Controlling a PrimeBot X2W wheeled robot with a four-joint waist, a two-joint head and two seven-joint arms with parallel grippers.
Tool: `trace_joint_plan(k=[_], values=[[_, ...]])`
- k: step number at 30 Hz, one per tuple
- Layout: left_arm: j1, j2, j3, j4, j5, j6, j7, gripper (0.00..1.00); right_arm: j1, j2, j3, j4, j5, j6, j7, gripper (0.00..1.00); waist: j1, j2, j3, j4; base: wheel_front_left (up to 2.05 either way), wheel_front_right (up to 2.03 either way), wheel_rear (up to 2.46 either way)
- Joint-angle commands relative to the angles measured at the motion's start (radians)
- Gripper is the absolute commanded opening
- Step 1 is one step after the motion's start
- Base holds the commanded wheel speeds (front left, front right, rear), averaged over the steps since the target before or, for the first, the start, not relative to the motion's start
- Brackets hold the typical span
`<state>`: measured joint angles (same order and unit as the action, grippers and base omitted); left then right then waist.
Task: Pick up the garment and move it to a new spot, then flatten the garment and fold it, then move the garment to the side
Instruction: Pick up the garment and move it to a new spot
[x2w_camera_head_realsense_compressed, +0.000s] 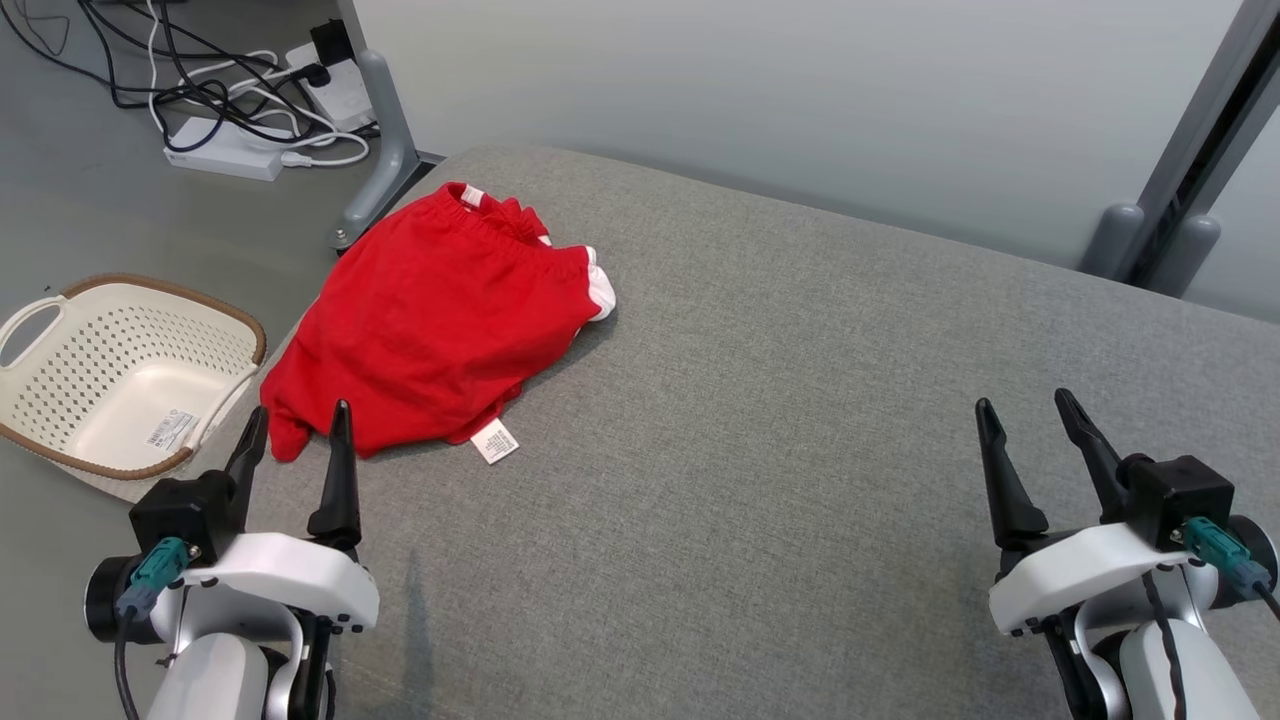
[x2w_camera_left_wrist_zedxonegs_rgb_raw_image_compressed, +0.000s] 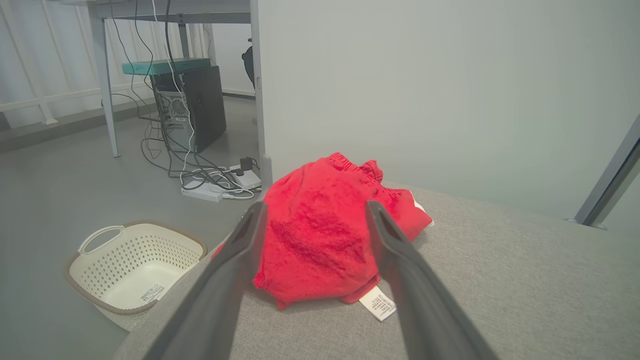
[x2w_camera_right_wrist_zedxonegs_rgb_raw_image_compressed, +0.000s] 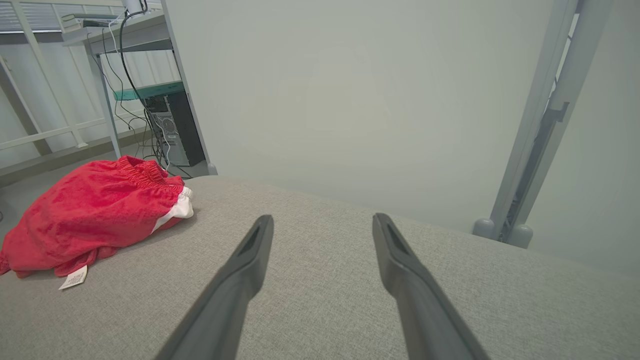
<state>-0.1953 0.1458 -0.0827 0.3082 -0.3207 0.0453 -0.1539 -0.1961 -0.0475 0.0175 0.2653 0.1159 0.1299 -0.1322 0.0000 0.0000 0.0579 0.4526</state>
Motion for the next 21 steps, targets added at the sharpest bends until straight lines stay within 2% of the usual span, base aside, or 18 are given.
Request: trace_joint_plan(k=[1, 12, 15, 21], values=[[-0.024, 0.008, -0.001, -0.002, -0.002, 0.007, -0.005, 1.0, -0.012, -0.007, 0.002, -0.004, 0.0, 0.002, 0.004, 1.0, 0.0, 0.0, 0.002, -0.002, 0.0, 0.0, 0.0], [-0.133, 0.051, -0.006, -0.005, 0.022, 0.01, 0.013, 1.0, -0.033, -0.015, 0.008, -0.035, -0.011, 0.002, 0.028, 1.0, 0.0, 0.0, 0.056, -0.041, 0.0, 0.0, 0.0], [-0.189, 0.064, -0.002, 0.029, 0.01, -0.004, 0.034, 1.0, -0.052, -0.022, 0.011, -0.052, -0.013, 0.002, 0.038, 1.0, 0.0, 0.0, 0.087, -0.065, 0.0, 0.0, 0.0], [-0.315, 0.082, 0.014, 0.177, -0.064, -0.063, 0.127, 1.0, -0.092, -0.04, 0.019, -0.082, -0.015, 0.001, 0.059, 1.0, 0.0, 0.0, 0.169, -0.128, 0.0, 0.0, 0.0]])
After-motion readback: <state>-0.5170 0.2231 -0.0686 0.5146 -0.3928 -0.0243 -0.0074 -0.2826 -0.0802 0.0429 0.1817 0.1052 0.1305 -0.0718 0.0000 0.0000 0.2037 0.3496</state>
